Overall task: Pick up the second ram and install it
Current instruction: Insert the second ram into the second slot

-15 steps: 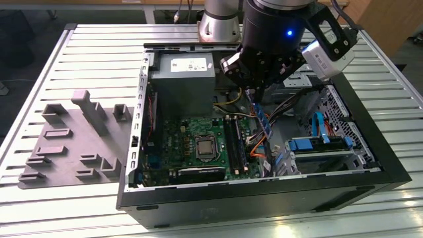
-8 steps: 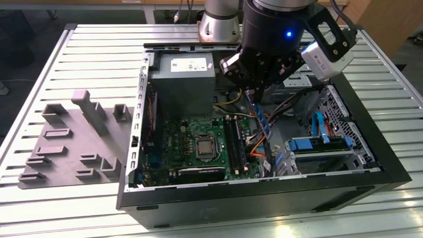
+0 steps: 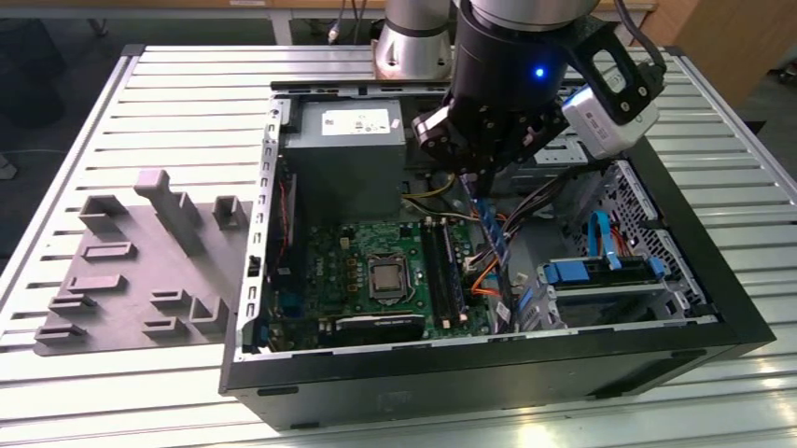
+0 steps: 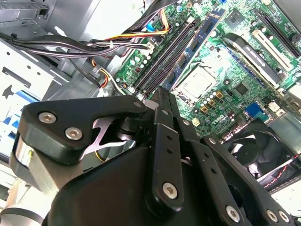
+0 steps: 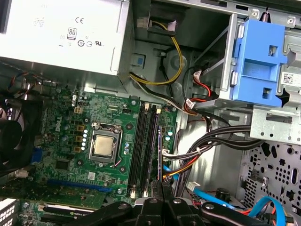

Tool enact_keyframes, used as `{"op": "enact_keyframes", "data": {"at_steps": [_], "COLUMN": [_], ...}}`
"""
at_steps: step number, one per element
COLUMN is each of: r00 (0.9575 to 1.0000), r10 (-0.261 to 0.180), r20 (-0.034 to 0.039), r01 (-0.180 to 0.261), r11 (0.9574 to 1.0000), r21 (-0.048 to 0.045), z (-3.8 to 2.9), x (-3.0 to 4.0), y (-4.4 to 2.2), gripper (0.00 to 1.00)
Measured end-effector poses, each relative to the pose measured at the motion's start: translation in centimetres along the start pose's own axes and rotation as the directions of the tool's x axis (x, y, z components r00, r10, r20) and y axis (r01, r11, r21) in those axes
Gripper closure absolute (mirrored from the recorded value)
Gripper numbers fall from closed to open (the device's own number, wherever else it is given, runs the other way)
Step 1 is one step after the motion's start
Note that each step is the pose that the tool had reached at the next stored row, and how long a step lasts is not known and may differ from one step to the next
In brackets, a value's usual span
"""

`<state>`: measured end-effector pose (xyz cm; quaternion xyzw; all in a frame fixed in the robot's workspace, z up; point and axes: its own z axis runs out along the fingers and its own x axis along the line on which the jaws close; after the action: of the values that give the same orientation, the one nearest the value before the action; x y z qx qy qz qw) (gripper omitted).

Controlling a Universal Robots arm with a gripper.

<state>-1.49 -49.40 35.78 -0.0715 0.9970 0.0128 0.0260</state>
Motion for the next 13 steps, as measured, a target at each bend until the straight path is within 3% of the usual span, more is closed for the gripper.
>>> {"op": "enact_keyframes", "data": {"at_steps": [13], "r00": [1.0], "r10": [0.0], "r20": [0.0], "r01": [0.0], "r11": [1.0], "r21": [0.0], "z": [0.31], "x": [0.02], "y": [-0.01], "gripper": [0.89]}}
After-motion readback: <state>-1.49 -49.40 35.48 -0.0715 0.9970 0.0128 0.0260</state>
